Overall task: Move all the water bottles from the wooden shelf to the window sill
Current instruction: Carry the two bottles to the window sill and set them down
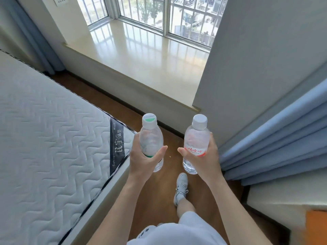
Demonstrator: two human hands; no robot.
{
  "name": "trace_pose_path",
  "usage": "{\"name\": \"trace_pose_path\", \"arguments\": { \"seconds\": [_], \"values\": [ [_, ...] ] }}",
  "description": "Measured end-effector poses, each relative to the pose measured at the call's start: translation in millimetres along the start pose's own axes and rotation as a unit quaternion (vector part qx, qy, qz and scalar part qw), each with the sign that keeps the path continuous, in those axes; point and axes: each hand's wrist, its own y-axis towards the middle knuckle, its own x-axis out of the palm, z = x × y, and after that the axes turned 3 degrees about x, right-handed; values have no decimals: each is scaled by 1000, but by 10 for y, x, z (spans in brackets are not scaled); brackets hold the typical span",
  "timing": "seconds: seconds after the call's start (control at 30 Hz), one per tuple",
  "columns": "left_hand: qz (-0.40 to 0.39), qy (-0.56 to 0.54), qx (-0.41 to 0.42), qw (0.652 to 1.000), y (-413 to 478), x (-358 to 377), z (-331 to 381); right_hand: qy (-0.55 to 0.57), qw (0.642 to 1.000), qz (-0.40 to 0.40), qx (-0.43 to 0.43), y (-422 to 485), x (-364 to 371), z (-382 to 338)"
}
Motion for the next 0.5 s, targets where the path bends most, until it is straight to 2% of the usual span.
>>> {"name": "trace_pose_path", "arguments": {
  "seconds": [0.13, 0.3, 0.5],
  "values": [
    [28, 13, -6, 999, 552, 152, -50, 15, 1000, -17, -1, 642, 131, -50],
    [73, 51, 0, 996, 1367, 442, -67, 10, 997, -74, -21, 1614, 272, -185],
    [107, 75, -32, 991, 2282, 755, -90, 2, 989, -140, -47, 2783, 433, -263]
  ]
}}
